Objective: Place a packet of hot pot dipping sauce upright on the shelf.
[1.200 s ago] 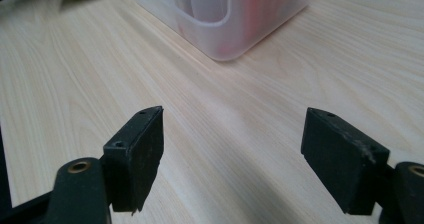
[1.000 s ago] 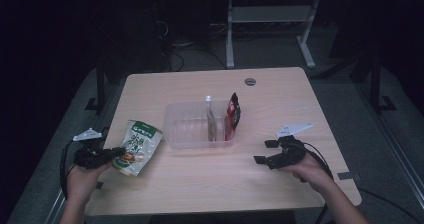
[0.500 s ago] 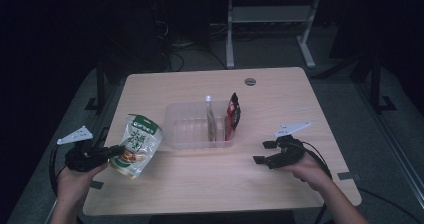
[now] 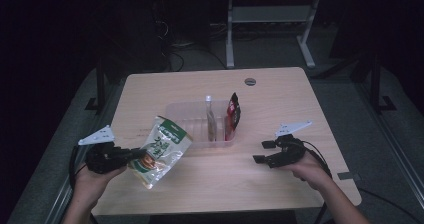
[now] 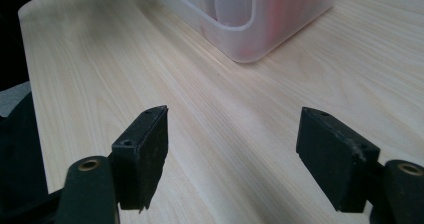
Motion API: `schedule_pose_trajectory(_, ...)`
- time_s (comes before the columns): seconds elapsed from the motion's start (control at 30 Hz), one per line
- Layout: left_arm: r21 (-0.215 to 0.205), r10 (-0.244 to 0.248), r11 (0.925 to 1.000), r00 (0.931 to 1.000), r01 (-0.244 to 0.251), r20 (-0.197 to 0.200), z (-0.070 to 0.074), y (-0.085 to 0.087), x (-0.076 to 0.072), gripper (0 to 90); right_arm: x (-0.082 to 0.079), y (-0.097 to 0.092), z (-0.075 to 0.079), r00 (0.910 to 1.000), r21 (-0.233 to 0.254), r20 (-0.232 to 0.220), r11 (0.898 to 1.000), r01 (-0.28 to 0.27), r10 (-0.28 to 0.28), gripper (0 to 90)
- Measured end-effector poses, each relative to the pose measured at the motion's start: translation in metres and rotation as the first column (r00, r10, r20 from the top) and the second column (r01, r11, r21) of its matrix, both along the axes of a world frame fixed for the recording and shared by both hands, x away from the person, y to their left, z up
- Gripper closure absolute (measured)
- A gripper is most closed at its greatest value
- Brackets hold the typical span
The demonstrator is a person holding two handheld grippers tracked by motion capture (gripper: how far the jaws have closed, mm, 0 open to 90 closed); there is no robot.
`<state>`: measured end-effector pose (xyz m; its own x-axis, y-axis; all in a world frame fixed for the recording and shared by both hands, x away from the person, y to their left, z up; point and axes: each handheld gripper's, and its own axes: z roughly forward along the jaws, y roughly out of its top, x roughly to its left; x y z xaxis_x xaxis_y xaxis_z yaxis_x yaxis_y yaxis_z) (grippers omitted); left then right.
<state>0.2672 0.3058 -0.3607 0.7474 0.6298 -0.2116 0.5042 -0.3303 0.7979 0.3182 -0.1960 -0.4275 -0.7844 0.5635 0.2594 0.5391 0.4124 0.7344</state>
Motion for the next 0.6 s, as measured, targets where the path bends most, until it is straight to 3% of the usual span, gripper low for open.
schedule_pose_trajectory(0.23, 0.026, -0.117, 0.9928, 0.9931, 0.117, 0.006, -0.004, -0.040, 0.001, 89.8, -0.001, -0.001, 0.007, 0.9998, 0.050, 0.000, 0.999, -0.021, 0.021, 30.0)
schedule_pose_trajectory(0.3, 0.056, -0.148, 0.9875, 0.9890, 0.147, 0.005, -0.006, -0.051, 0.002, 89.8, 0.000, -0.001, 0.009, 0.9993, 0.076, -0.010, 0.997, -0.035, 0.035, 30.0)
schedule_pose_trajectory(0.4, 0.059, -0.181, 0.9819, 0.9836, 0.180, 0.001, -0.010, -0.063, 0.005, 89.8, 0.001, 0.000, 0.010, 0.9983, 0.104, -0.010, 0.993, -0.055, 0.057, 30.0)
schedule_pose_trajectory(0.6, 0.088, -0.256, 0.9628, 0.9665, 0.255, 0.002, -0.020, -0.085, 0.011, 89.7, 0.003, 0.003, 0.017, 0.9963, 0.166, -0.010, 0.983, -0.082, 0.085, 29.9)
